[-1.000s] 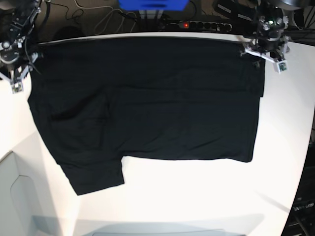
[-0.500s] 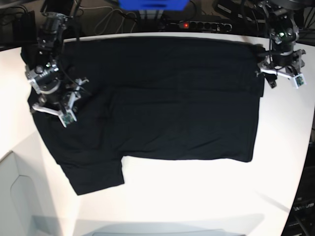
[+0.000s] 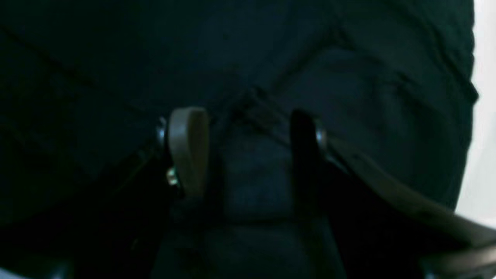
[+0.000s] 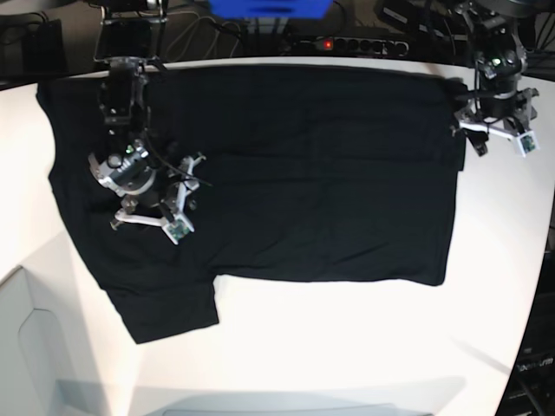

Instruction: Fold the T-shirt properly

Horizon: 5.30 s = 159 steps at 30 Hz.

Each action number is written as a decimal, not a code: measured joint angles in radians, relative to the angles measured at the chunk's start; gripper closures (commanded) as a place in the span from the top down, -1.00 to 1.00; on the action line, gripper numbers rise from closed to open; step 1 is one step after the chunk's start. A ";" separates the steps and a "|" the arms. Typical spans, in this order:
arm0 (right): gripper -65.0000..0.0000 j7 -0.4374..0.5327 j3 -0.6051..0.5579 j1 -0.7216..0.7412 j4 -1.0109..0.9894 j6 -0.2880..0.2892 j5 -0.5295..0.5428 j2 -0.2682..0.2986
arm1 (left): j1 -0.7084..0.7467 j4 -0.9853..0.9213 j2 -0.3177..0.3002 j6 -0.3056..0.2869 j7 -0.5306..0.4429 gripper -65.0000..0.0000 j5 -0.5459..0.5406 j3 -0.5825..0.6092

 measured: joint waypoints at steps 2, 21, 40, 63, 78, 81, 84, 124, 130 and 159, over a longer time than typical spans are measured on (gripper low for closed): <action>0.06 -0.003 0.002 0.023 -0.035 0.000 -0.003 0.000 | 0.001 0.000 0.000 0.000 0.001 0.24 0.003 0.000; -0.70 0.007 -0.083 0.108 -0.216 0.000 0.000 0.002 | 0.000 0.000 0.000 0.000 0.000 0.24 0.005 -0.001; -1.00 -0.001 -0.094 0.120 -0.049 0.000 0.000 -0.067 | 0.000 0.000 -0.002 0.000 0.000 0.24 0.005 -0.001; -0.31 -0.005 -0.275 0.164 -0.145 0.000 -0.002 0.006 | 0.000 0.000 -0.002 0.000 0.000 0.24 0.005 -0.001; -0.08 -0.005 0.257 -0.030 0.149 0.000 0.005 0.126 | 0.044 -0.141 0.002 0.003 0.000 0.24 0.000 0.004; -0.08 0.002 0.367 -0.105 0.132 0.000 -0.006 0.145 | 0.042 -0.165 0.000 0.001 -0.009 0.24 -0.005 0.018; -0.08 -0.003 0.445 -0.169 0.108 0.000 -0.002 0.152 | 0.042 -0.169 0.000 0.004 -0.011 0.24 -0.004 0.057; -0.09 0.091 0.631 -0.497 0.037 -0.001 0.011 0.157 | 0.016 -0.214 -0.012 0.000 -0.018 0.24 -0.004 0.134; -0.08 0.088 0.734 -0.485 0.121 0.000 0.000 0.154 | 0.035 -0.121 -0.009 0.001 -0.004 0.24 -0.004 0.098; -0.08 0.156 0.517 0.483 -0.646 -0.005 0.003 0.153 | -0.813 -0.731 -0.014 0.010 -0.064 0.24 0.122 0.285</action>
